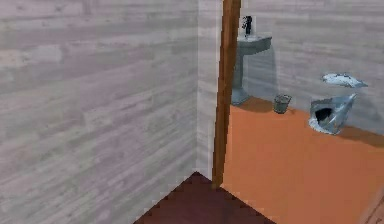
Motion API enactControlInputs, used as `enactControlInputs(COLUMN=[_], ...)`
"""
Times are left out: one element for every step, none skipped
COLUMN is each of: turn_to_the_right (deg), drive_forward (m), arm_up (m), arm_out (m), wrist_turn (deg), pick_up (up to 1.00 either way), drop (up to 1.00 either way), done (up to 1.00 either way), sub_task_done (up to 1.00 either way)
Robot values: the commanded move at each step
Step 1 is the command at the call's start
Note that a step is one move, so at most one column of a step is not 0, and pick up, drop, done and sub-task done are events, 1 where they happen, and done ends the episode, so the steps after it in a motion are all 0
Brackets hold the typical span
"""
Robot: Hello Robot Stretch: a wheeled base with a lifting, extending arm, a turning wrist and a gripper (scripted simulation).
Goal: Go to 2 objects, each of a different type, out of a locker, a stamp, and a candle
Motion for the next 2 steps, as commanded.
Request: enactControlInputs(turn_to_the_right=[33.0,0.0], drive_forward=[0.0,1.0], arm_up=[0.0,0.0], arm_out=[0.0,0.0], wrist_turn=[0.0,0.0], pick_up=[0.0,0.0], drop=[0.0,0.0], done=[0.0,0.0], sub_task_done=[0.0,0.0])
